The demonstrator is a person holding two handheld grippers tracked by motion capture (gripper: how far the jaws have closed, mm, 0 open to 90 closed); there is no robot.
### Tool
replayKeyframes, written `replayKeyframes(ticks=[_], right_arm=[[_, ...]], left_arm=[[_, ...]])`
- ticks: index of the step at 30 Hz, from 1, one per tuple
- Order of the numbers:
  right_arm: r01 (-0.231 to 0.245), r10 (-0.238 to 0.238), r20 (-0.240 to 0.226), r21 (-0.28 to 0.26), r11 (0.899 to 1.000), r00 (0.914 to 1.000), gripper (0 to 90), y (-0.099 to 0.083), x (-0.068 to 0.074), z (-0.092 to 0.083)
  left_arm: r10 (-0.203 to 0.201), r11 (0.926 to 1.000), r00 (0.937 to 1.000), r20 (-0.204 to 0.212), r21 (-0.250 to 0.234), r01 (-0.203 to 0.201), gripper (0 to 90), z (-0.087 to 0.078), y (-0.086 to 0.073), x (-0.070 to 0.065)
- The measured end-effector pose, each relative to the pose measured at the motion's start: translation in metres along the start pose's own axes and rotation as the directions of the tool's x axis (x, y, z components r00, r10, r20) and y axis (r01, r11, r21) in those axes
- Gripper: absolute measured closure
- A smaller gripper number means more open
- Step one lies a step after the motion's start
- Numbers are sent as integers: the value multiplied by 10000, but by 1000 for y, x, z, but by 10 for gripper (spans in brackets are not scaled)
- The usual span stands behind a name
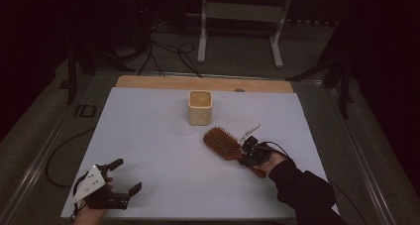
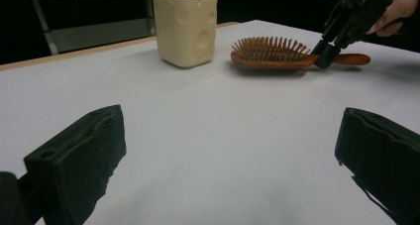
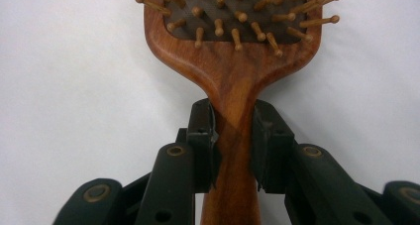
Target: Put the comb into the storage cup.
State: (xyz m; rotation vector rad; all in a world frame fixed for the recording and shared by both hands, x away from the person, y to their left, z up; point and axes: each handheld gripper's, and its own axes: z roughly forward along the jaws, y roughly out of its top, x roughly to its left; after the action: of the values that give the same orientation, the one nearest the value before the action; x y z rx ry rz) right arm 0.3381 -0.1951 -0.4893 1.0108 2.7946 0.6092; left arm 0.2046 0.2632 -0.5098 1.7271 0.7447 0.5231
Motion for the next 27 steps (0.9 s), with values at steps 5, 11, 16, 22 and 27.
replayKeyframes(ticks=[5,11,16,22,27], right_arm=[[427,-417,171,-634,9971,9990,731,-1,6,-8],[797,-790,111,-1081,9909,9968,730,-2,18,-15],[1127,-1125,89,-1332,9847,9936,730,-2,24,-18],[1301,-1305,97,-1743,9761,9914,730,0,30,-23],[1425,-1415,210,-2304,9626,9897,730,1,32,-32]], left_arm=[[-21,10000,10000,15,12,21,0,0,0,0],[-73,10000,10000,33,27,73,0,1,0,0],[-96,9999,9999,61,48,95,0,1,1,0],[-229,9997,9997,75,-16,230,0,2,4,-1],[-215,9998,9996,-161,27,215,0,2,7,-1]])
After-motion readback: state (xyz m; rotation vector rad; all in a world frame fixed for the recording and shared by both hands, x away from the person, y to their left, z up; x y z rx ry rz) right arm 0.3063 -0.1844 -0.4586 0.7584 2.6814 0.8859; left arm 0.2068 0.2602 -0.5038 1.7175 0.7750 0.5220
